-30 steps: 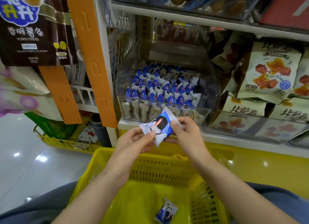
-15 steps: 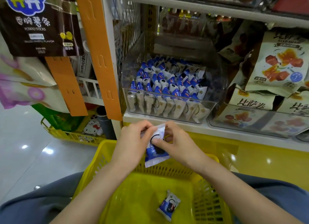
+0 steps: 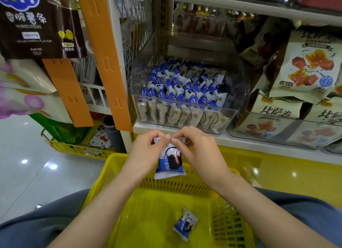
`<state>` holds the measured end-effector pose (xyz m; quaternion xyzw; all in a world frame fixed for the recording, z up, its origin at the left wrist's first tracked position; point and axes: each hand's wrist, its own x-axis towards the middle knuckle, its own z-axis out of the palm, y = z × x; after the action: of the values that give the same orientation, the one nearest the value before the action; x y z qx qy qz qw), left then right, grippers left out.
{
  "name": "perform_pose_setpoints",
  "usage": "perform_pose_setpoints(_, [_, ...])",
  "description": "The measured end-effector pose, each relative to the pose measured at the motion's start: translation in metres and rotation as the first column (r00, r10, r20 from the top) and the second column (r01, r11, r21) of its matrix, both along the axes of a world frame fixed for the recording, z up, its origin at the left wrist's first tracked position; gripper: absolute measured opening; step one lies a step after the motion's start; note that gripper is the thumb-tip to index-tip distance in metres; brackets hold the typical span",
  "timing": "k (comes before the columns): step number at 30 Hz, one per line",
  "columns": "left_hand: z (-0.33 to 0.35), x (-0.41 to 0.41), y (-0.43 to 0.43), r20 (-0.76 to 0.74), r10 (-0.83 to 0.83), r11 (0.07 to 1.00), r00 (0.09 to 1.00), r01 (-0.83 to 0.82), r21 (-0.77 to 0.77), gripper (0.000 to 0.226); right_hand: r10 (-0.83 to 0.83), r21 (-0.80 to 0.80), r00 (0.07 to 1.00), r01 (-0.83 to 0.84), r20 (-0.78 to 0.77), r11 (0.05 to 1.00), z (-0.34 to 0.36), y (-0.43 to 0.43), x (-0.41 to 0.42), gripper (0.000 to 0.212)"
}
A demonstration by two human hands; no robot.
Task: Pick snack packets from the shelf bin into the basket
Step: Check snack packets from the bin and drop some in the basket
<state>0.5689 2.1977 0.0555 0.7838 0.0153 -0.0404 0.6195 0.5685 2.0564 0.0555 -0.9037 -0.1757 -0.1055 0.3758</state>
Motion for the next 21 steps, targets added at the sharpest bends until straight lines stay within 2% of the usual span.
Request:
perform_pose_setpoints(2, [0.0,0.0,-0.001,-0.016,-0.011,1.0,1.0,0.011,-0.027,0.021,0.011,-0.106,0.995,0.0,0.102,0.994,0.002,-0.001,-0.001,0.009])
perform_pose_setpoints(4, [-0.001,0.0,-0.002,0.026,0.017,1.0,1.0,-0.017,0.005,0.012,-0.013,-0.117,0.991,0.03,0.137,0.993,0.003,-0.004,0.0,0.01])
perform_pose_setpoints(7, [-0.003,-0.002,0.0,0.179,0.107,0.968,0.978,-0.143,0.204,0.018,-0.127,0.047,0.985,0.122,0.12,0.991,0.004,-0.006,0.003,0.008])
perform_pose_setpoints(9, [-0.001,-0.001,0.001,0.182,0.099,0.959,0.978,-0.143,0.245,0.014,-0.16,0.16,0.98,0.14,0.12,0.977,0.007,-0.006,0.003,0.004])
perform_pose_setpoints(11, [0.004,0.0,0.0,0.035,0.091,0.989,0.995,-0.094,0.112,0.022,-0.1,0.195,0.983,0.069,0.153,0.978,0.009,-0.006,0.003,0.004])
perform_pose_setpoints(13, [0.011,0.0,0.001,-0.149,0.071,0.986,0.986,-0.092,-0.14,0.031,-0.001,0.167,0.981,-0.032,0.194,0.986,0.009,-0.007,0.002,0.006])
perform_pose_setpoints(14, [0.014,0.0,0.004,-0.205,0.043,0.961,0.978,-0.096,-0.258,0.034,0.039,0.151,0.978,-0.071,0.204,0.986,0.008,-0.007,0.0,0.007])
perform_pose_setpoints(16, [0.016,-0.001,0.007,-0.213,-0.014,0.899,0.977,-0.081,-0.43,0.036,0.093,0.111,0.971,-0.12,0.222,0.987,0.008,-0.006,-0.001,0.008])
perform_pose_setpoints(18, [0.016,-0.001,0.009,-0.168,0.024,0.875,0.986,-0.102,-0.473,0.032,0.145,0.031,0.956,-0.158,0.255,0.987,0.008,-0.006,-0.002,0.01])
perform_pose_setpoints(21, [0.016,0.0,0.008,-0.167,0.165,0.879,0.972,-0.222,-0.422,0.03,0.222,-0.086,0.937,-0.206,0.27,0.975,0.009,-0.007,-0.002,0.012])
